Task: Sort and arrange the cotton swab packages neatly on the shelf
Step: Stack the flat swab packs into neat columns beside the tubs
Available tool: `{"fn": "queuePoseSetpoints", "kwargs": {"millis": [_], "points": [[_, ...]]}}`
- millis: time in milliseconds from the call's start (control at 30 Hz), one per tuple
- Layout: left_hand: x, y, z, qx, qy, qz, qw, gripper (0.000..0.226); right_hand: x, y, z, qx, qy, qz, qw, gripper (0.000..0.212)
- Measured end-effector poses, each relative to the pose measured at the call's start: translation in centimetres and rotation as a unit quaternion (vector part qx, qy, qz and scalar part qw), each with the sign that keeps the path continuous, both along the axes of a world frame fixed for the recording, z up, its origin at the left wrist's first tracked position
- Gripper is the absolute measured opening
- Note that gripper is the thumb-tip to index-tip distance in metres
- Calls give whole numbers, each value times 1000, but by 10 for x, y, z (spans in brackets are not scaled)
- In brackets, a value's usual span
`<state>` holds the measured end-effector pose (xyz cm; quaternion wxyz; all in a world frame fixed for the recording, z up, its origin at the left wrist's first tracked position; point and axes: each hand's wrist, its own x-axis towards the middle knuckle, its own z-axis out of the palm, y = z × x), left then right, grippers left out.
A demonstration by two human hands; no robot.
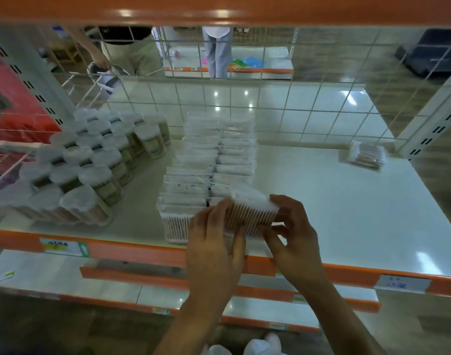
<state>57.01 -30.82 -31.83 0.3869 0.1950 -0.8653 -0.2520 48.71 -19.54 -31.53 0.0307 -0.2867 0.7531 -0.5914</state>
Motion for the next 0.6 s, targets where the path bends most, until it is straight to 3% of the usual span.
{"fn": "queuePoseSetpoints", "kwargs": {"millis": [167,333,467,600], "points": [[10,-7,-5,-49,-18,0,999,59,7,-6,-8,44,-3,13,999,58],[15,-12,-12,-85,-36,-17,996,45,12,-12,-14,83,12,14,996,55],[16,-16,-20,-122,-60,9,991,51,12,-16,-19,114,40,8,993,43],[15,-20,-25,-153,-66,29,986,47,13,-21,-18,151,46,-11,987,44]]}}
